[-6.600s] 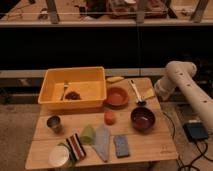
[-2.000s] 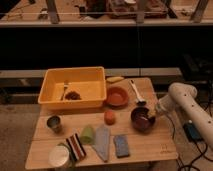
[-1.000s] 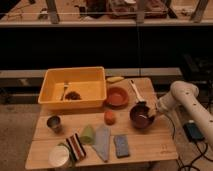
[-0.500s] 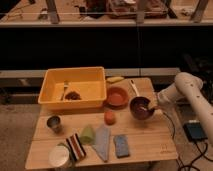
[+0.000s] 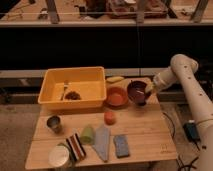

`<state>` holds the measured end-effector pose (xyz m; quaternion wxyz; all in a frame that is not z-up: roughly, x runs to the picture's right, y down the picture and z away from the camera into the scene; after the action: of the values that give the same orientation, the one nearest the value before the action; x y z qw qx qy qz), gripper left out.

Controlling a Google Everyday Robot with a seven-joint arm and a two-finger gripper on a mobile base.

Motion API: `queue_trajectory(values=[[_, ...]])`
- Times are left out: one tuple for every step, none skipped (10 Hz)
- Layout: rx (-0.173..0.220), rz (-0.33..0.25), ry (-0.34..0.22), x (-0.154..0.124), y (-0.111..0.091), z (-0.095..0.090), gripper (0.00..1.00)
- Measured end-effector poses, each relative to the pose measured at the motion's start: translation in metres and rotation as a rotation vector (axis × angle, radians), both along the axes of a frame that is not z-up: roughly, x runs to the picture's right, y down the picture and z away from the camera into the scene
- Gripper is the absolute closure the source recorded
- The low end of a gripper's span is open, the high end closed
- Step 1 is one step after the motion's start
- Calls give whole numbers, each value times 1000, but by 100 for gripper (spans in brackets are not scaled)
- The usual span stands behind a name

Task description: Stack bowls on top of each other

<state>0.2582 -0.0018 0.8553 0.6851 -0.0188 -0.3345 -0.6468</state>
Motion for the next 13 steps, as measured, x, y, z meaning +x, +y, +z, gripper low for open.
queue_trajectory(values=[[10, -7, -8, -12, -9, 3, 91], [17, -8, -10, -22, -16, 8, 91], [19, -3, -10, -34, -18, 14, 91], [20, 9, -5, -42, -18, 16, 91], [10, 40, 16, -51, -13, 21, 91], [-2, 90, 47, -57, -8, 23, 91], [-14, 142, 74, -58, -6, 24, 91], [-26, 188, 96, -55, -4, 24, 91], [-37, 247, 130, -51, -3, 24, 91], [-42, 277, 152, -51, -3, 24, 91], [-44, 296, 167, -53, -3, 25, 91], [-46, 309, 179, -56, -3, 26, 91], [-51, 323, 194, -59, -1, 27, 91]])
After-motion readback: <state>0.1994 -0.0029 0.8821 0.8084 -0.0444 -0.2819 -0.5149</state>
